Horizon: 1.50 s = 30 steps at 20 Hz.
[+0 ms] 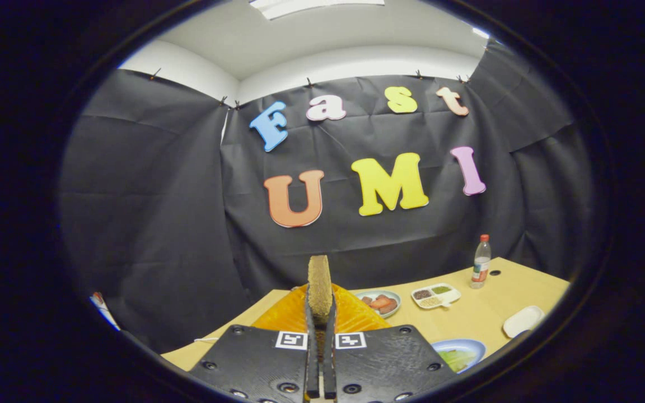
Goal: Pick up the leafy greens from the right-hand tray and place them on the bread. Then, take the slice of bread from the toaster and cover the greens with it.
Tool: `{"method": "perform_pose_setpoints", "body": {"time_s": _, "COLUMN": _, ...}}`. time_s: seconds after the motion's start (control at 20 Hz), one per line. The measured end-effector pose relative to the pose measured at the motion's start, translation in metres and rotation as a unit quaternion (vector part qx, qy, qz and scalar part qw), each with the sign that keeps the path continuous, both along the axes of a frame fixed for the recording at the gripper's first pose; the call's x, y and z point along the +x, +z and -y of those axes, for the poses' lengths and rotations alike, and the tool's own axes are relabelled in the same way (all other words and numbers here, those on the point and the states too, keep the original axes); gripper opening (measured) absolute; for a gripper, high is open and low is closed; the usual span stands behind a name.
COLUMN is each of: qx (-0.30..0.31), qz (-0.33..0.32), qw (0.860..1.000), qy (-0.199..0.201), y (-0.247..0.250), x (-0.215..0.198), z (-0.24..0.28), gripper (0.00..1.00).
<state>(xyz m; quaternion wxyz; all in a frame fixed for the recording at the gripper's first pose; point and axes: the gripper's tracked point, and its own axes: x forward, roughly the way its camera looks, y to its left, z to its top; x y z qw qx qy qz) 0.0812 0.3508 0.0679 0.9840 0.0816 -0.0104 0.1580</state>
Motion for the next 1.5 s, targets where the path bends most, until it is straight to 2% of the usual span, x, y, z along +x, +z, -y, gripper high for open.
{"method": "perform_pose_setpoints", "body": {"time_s": 0.3, "qx": -0.007, "qz": -0.013, "qw": 0.999, "qy": -0.030, "y": -0.022, "x": 0.001, "z": 0.050, "gripper": 0.03}}
{"method": "perform_pose_setpoints", "body": {"time_s": 0.65, "qx": -0.016, "qz": -0.068, "qw": 0.995, "qy": -0.068, "y": -0.086, "x": 0.021, "z": 0.097, "gripper": 0.03}}
{"method": "perform_pose_setpoints", "body": {"time_s": 1.05, "qx": 0.014, "qz": -0.148, "qw": 0.986, "qy": -0.072, "y": -0.158, "x": 0.039, "z": 0.124, "gripper": 0.03}}
{"method": "perform_pose_setpoints", "body": {"time_s": 1.2, "qx": 0.027, "qz": -0.165, "qw": 0.983, "qy": -0.077, "y": -0.172, "x": 0.043, "z": 0.136, "gripper": 0.03}}
{"method": "perform_pose_setpoints", "body": {"time_s": 1.5, "qx": 0.089, "qz": -0.191, "qw": 0.976, "qy": -0.059, "y": -0.191, "x": 0.041, "z": 0.144, "gripper": 0.03}}
